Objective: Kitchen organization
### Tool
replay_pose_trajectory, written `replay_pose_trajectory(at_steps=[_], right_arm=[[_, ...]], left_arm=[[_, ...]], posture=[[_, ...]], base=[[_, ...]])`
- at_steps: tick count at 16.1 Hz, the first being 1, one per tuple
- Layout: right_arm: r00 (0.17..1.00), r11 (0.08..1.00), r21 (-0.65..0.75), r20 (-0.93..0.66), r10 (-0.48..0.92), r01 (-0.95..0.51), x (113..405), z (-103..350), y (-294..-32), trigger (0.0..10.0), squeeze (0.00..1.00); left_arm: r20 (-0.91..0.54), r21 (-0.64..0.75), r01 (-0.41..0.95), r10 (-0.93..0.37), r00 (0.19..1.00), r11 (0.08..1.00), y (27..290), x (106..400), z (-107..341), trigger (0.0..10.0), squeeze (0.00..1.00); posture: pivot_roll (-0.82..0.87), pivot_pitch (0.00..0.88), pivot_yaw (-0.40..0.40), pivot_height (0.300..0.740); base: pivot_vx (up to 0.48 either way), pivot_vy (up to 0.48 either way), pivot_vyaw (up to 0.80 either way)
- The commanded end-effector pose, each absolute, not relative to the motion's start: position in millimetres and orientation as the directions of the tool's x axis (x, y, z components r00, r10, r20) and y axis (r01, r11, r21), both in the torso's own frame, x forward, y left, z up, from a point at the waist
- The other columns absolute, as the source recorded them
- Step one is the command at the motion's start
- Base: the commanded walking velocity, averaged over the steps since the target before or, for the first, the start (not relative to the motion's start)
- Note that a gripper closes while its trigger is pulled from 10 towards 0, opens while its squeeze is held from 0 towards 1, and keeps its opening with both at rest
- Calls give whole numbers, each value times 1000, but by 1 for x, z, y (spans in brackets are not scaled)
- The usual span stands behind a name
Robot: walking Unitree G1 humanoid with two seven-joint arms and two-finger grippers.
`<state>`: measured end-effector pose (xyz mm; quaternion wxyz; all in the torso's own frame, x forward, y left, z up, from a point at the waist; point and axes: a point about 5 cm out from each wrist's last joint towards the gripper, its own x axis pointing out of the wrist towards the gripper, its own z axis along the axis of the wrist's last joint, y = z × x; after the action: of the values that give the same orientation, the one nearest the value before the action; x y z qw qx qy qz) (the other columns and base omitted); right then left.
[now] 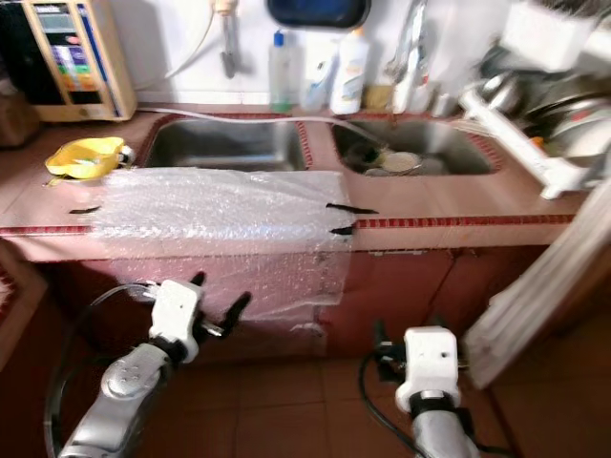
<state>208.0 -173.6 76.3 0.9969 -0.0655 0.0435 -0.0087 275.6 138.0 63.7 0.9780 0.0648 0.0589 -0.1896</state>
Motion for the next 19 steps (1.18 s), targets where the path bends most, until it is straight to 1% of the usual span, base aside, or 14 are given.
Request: replay_pose_trajectory(at_steps=[1, 3, 4, 6, 9, 11, 13, 15, 17, 19], right_arm=[[997, 990, -142, -76, -32, 21, 207, 81, -178, 10000, 0], [999, 986, -168, -51, -1, -8, 203, 90, -175, 10000, 0], [999, 986, -166, -39, 10, -16, 199, 96, -173, 10000, 0], [1000, 987, -162, -25, 13, -17, 193, 105, -170, 10000, 0], [1000, 987, -159, 21, -5, 9, 191, 117, -169, 10000, 0], [999, 987, -162, 42, -8, 15, 195, 124, -168, 10000, 0], [999, 985, -173, 52, -10, 19, 196, 128, -168, 10000, 0], [997, 984, -175, 77, -22, 36, 194, 138, -170, 10000, 0], [999, 983, -179, 35, -24, 30, 185, 130, -171, 10000, 0], [999, 983, -180, 27, -20, 24, 185, 128, -171, 10000, 0]], left_arm=[[-138, 117, 372, -356, 924, 921, 137, 276, 67, 10000, 0], [-139, 108, 323, -308, 941, 940, 145, 276, 68, 10000, 0], [-121, 125, 286, -272, 955, 950, 152, 274, 72, 10000, 0], [-83, 130, 249, -240, 967, 960, 159, 273, 82, 10000, 0], [-19, 124, 215, -214, 977, 969, 164, 274, 99, 10000, 0], [9, 108, 211, -213, 977, 972, 163, 275, 108, 10000, 0], [18, 94, 213, -215, 976, 973, 161, 274, 111, 10000, 0], [27, 101, 199, -203, 979, 975, 165, 270, 115, 10000, 0], [-19, 116, 164, -163, 986, 980, 180, 262, 106, 10000, 0], [-40, 104, 185, -182, 983, 977, 179, 261, 101, 10000, 0]], posture=[[47, 0, 3, 740], [46, 0, 6, 740], [46, 0, 8, 740], [46, 0, 8, 740], [53, 0, 3, 740], [57, 0, 0, 740], [64, 0, -6, 740], [63, 0, -8, 740], [61, 0, -9, 740], [63, 0, -10, 740]], base=[[0, 0, 0], [0, 0, 0], [0, 0, 0], [0, 0, 0], [0, 0, 0], [0, 0, 0], [0, 0, 0], [0, 0, 0], [0, 0, 0], [0, 0, 0]])
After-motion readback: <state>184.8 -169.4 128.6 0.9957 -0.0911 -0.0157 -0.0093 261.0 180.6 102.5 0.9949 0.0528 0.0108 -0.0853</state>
